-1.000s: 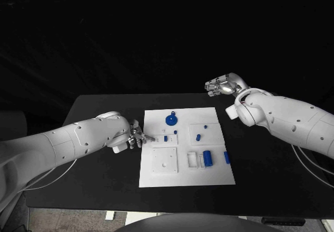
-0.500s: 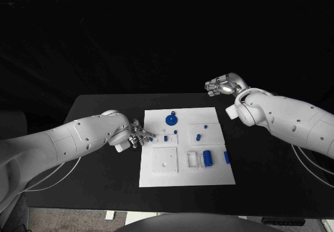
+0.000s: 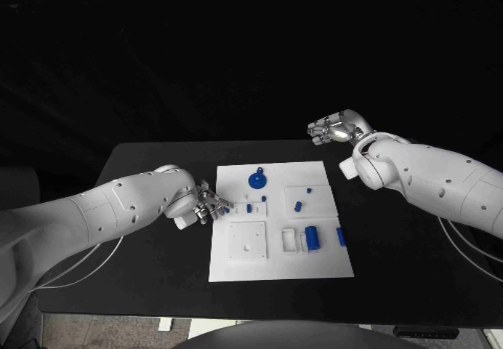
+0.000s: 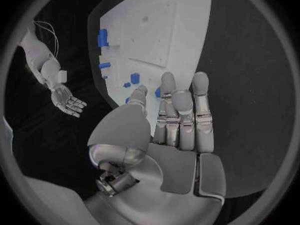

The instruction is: Assemble the parts on the task board

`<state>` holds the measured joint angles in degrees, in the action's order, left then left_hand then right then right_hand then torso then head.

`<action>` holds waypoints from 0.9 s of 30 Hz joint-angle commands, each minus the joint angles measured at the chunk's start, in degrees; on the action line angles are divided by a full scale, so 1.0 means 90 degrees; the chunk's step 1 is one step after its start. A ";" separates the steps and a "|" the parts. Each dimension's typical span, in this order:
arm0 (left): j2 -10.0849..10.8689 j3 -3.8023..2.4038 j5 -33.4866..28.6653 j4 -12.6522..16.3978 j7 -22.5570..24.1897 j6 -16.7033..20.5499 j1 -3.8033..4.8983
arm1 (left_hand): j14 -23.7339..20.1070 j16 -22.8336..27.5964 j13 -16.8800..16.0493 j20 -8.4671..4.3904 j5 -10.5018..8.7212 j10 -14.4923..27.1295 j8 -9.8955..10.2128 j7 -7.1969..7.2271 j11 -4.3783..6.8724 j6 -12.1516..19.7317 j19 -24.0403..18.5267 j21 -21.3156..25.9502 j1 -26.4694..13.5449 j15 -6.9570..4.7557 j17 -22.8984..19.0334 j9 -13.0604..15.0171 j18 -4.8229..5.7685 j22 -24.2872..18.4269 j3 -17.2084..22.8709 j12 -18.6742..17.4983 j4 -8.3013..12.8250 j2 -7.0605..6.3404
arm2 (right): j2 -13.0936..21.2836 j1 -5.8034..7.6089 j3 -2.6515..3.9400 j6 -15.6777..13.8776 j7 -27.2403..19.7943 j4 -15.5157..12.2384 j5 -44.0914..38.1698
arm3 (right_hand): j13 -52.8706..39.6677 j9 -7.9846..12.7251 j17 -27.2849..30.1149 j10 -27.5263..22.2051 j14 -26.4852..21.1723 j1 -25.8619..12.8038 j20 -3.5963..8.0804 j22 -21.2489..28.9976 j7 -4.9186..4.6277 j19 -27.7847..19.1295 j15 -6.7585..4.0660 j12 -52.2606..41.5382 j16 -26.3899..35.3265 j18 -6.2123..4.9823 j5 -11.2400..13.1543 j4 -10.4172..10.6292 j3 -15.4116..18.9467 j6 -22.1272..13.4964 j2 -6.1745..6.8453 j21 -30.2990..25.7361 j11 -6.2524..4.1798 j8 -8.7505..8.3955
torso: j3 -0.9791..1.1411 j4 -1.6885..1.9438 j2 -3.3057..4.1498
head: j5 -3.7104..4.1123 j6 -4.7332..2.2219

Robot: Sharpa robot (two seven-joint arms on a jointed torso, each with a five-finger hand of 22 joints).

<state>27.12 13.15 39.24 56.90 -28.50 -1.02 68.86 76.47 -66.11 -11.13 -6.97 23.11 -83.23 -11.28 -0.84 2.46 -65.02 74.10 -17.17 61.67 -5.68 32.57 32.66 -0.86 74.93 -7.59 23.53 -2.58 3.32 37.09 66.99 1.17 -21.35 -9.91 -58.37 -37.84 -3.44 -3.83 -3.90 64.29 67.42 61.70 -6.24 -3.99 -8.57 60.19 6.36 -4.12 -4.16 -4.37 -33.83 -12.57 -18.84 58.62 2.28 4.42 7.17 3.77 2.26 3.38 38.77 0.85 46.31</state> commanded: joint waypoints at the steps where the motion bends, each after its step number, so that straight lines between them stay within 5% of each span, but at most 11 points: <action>1: 0.0002 -0.0002 0.0188 0.0014 -0.0192 -0.0119 0.0008 | 0.0012 -0.0050 -0.0028 -0.0036 -0.0044 0.0014 -0.0131 0.0025 0.0057 0.0104 -0.0003 -0.0036 -0.0037 -0.0055 -0.0006 0.0652 0.0012 0.0118 -0.0029 0.0073 -0.0089 -0.0025 | -0.0001 -0.0001 0.0001 0.0084 -0.0047 -0.0002 -0.0003 | 0.0009 0.0008 0.0010 -0.0036 -0.0031 0.0010 -0.0008 0.0009 -0.0017 -0.0048 0.0010 0.0025 0.0029 -0.0019 -0.0029 0.0014 0.0011 -0.0013 0.0058 -0.0012 0.0015 -0.0021 | 0.0003 0.0007 0.0003 | 0.0009 0.0001; 5: -0.0012 -0.0002 0.0235 0.0008 -0.0250 -0.0123 0.0008 | 0.0002 -0.0073 -0.0087 -0.0039 -0.0171 0.0061 -0.0368 0.0039 0.0067 0.0281 0.0003 -0.0044 -0.0086 -0.0059 0.0000 0.1227 0.0016 0.0123 -0.0046 0.0173 -0.0251 -0.0086 | -0.0006 -0.0003 0.0001 0.0085 -0.0047 -0.0001 -0.0003 | 0.0009 0.0008 0.0010 -0.0036 -0.0031 0.0010 -0.0008 0.0009 -0.0017 -0.0048 0.0010 0.0025 0.0029 -0.0019 -0.0029 0.0014 0.0011 -0.0013 0.0058 -0.0012 0.0015 -0.0021 | 0.0002 0.0009 0.0004 | 0.0013 0.0009; 8: -0.0044 -0.0001 0.0258 -0.0003 -0.0291 -0.0099 0.0007 | -0.0002 -0.0129 -0.0167 -0.0050 -0.0702 0.0130 -0.0867 0.0083 0.0085 0.0430 0.0003 -0.0070 -0.0234 -0.0073 0.0015 0.1608 0.0024 0.0124 0.0015 0.0347 -0.0570 -0.0221 | -0.0013 -0.0006 0.0001 0.0086 -0.0048 0.0001 -0.0003 | 0.0009 0.0008 0.0010 -0.0036 -0.0031 0.0010 -0.0008 0.0009 -0.0017 -0.0048 0.0010 0.0025 0.0029 -0.0019 -0.0029 0.0014 0.0011 -0.0013 0.0058 -0.0012 0.0015 -0.0021 | -0.0006 0.0003 0.0002 | 0.0004 0.0014; 12: -0.0089 -0.0001 0.0271 -0.0039 -0.0325 -0.0070 0.0007 | -0.0010 -0.0179 -0.0198 -0.0059 -0.0899 0.0170 -0.1183 0.0111 0.0102 0.0540 -0.0007 -0.0106 -0.0331 -0.0085 0.0017 0.1885 0.0030 0.0123 0.0193 0.0462 -0.0777 -0.0383 | -0.0018 -0.0009 0.0001 0.0085 -0.0049 0.0001 -0.0003 | 0.0009 0.0008 0.0010 -0.0036 -0.0031 0.0010 -0.0008 0.0009 -0.0017 -0.0048 0.0010 0.0025 0.0029 -0.0019 -0.0029 0.0014 0.0011 -0.0013 0.0058 -0.0012 0.0015 -0.0021 | -0.0007 -0.0004 0.0004 | 0.0001 0.0014; 17: -0.0151 0.0002 0.0282 -0.0103 -0.0379 -0.0030 0.0005 | -0.0031 -0.0207 -0.0210 -0.0062 -0.0913 0.0222 -0.1458 0.0128 0.0107 0.0657 -0.0021 -0.0135 -0.0393 -0.0085 0.0001 0.2116 0.0031 0.0122 0.0307 0.0542 -0.0910 -0.0444 | -0.0020 -0.0010 0.0000 0.0084 -0.0049 -0.0002 -0.0003 | 0.0009 0.0008 0.0010 -0.0036 -0.0031 0.0010 -0.0008 0.0009 -0.0017 -0.0048 0.0010 0.0025 0.0029 -0.0019 -0.0029 0.0014 0.0011 -0.0013 0.0058 -0.0012 0.0015 -0.0021 | -0.0003 0.0003 0.0009 | 0.0011 0.0013; 27: -0.0288 0.0005 0.0291 -0.0270 -0.0447 -0.0071 0.0003 | -0.0054 -0.0229 -0.0219 -0.0054 -0.0900 0.0279 -0.1578 0.0125 0.0103 0.0737 -0.0033 -0.0156 -0.0397 -0.0078 -0.0030 0.2145 0.0022 0.0122 0.0258 0.0601 -0.0936 -0.0325 | -0.0026 -0.0011 0.0000 0.0082 -0.0050 -0.0007 0.0000 | 0.0009 0.0008 0.0011 -0.0041 -0.0037 0.0016 -0.0011 0.0010 -0.0017 -0.0054 0.0009 0.0024 0.0030 -0.0019 -0.0039 0.0014 0.0022 -0.0013 0.0055 -0.0012 0.0012 -0.0020 | -0.0002 0.0002 0.0006 | 0.0018 0.0012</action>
<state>24.80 13.21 41.52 54.65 -32.01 -1.24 68.84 76.26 -68.03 -13.06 -7.18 14.96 -81.14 -25.30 0.32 3.27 -58.74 73.89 -18.28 58.04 -6.24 32.38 51.90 -0.86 74.92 -5.05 28.75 -11.04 -0.28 36.92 66.92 1.17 -21.35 -9.90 -58.36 -37.81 -3.44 -3.83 -3.90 64.30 67.46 61.70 -6.24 -3.99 -8.57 60.19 6.33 -4.12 -4.16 -4.37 -33.79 -12.57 -18.84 58.62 2.28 4.42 7.17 3.77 2.23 3.42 38.83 1.01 46.47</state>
